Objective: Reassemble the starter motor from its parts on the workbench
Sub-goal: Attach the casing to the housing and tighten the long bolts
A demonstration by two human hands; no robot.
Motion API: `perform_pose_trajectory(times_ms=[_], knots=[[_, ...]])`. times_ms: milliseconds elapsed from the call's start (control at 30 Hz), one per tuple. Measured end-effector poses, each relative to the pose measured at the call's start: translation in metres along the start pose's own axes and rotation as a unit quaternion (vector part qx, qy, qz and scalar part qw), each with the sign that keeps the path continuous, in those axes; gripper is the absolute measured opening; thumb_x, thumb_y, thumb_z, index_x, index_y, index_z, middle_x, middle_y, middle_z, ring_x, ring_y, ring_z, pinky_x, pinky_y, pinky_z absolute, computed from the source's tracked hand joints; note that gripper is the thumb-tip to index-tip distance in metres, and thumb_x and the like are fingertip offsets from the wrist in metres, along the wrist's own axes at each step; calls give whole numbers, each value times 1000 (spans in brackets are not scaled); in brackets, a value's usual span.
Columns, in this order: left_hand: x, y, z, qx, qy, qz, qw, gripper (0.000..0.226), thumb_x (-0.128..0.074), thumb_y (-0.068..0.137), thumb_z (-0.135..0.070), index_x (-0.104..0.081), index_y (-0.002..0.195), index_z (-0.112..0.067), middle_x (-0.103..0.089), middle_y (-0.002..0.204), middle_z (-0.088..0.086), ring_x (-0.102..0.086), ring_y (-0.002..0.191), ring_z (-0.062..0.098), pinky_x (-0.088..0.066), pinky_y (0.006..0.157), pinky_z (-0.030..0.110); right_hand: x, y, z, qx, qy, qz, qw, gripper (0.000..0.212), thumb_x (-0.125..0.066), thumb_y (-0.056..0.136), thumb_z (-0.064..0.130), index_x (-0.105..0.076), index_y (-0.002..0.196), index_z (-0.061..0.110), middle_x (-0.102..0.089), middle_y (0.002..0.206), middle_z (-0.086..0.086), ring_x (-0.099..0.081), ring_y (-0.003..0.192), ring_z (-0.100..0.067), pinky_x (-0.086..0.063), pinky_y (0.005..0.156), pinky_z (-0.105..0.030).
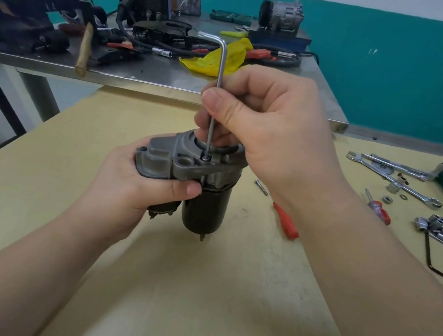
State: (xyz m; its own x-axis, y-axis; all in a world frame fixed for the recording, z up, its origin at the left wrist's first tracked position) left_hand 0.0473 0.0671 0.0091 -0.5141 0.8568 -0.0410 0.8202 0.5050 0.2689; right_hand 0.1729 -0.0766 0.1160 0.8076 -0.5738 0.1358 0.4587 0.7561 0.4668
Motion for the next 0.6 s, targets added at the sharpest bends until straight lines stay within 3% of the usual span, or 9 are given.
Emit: perform_pose_trajectory(times_ms=[233, 333, 433, 533, 600], knots=[[-34, 5, 10, -12, -31, -44, 998, 80, -95, 64, -19, -68, 138, -8, -77, 128, 13, -73, 121, 32, -59, 94, 39, 17, -10, -9, 37, -38, -57, 997, 10, -67, 103, 12, -72, 95, 15, -76, 78, -4, -74, 70, -13, -55, 64, -19], [-51, 7, 11, -28, 27, -58, 998, 76, -99, 65, -21, -70, 135, -25, -80, 122, 0, -77, 111, 19, -60, 79, 25, 24, -17, -15, 56, -59, -91, 993, 11, -65, 103, 13, -71, 96, 19, -74, 77, -3, -73, 71, -14, -60, 65, -26], [-58, 6, 10, -40, 74, -63, 994, 71, -98, 66, -22, -65, 128, -36, -79, 118, -12, -78, 104, 8, -60, 77, 19, 31, -24, -20, 63, -44, -117, 990, 10, -63, 105, 11, -70, 99, 16, -72, 78, -6, -71, 72, -18, -63, 70, -34], [-57, 2, 5, -37, 101, -39, 993, 75, -93, 64, -26, -58, 130, -39, -78, 119, -13, -79, 101, 12, -64, 70, 30, 31, -27, -23, 73, -34, -115, 990, 11, -62, 105, 10, -69, 101, 17, -71, 78, -6, -70, 72, -13, -61, 70, -30], [-58, 2, 2, -35, 114, -25, 993, 80, -91, 68, -12, -56, 134, -40, -78, 116, -13, -79, 93, 15, -65, 62, 43, 30, -28, -24, 83, -26, -115, 990, 10, -62, 104, 10, -69, 102, 16, -70, 77, -3, -69, 71, -11, -59, 69, -25]])
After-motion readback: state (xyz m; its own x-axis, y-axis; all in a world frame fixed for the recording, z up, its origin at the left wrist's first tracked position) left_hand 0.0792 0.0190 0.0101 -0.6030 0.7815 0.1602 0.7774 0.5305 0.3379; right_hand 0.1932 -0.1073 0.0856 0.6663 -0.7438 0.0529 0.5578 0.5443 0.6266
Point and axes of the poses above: each hand's wrist, its own y-axis towards the middle knuckle, its own x-axis out of the back of the hand, z = x × y, the point moved 3 cm from there along y, towards the middle knuckle
